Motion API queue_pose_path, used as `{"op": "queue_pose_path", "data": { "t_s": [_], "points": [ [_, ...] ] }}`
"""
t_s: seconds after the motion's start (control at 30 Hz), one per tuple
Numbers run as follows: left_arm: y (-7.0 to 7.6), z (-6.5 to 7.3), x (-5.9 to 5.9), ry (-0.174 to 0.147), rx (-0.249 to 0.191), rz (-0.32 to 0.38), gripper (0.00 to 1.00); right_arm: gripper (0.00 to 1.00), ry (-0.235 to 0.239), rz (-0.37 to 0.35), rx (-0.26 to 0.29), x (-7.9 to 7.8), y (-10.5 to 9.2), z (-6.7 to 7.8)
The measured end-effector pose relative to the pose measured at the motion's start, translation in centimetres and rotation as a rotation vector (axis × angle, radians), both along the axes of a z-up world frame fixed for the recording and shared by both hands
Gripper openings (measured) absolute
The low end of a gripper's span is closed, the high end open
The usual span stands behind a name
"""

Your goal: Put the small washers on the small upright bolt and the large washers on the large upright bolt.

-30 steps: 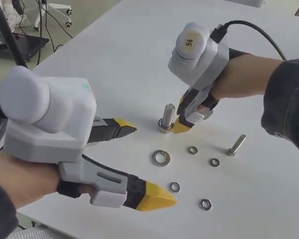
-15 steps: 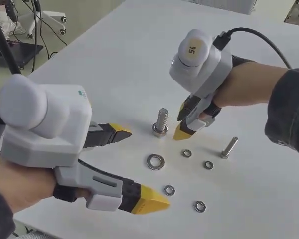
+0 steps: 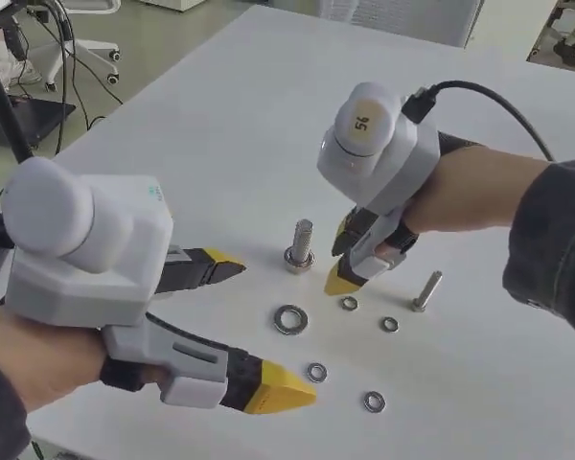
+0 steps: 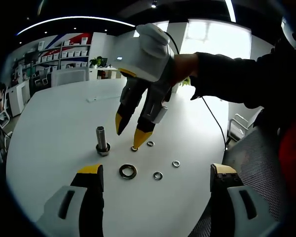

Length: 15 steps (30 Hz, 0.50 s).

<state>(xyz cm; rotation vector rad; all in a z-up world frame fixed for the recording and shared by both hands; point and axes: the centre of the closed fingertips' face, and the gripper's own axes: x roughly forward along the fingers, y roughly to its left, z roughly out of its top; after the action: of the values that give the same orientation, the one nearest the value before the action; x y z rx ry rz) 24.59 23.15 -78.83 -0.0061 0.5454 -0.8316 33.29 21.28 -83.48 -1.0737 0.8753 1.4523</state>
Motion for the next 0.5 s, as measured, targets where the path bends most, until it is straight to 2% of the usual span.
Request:
{"op": "queue_pose_path", "data": {
  "t_s": [0.2, 0.5],
  "points": [
    [0.0, 0.0, 0.0, -0.004, 0.002, 0.002, 0.89, 0.33, 0.019, 0.015, 0.010, -2.1, 0.5, -0.3],
    [0.0, 0.0, 0.1, -0.004, 0.005, 0.001, 0.89, 0.33, 0.036, 0.048, 0.000, -3.8, 1.5, -1.7]
  ]
}}
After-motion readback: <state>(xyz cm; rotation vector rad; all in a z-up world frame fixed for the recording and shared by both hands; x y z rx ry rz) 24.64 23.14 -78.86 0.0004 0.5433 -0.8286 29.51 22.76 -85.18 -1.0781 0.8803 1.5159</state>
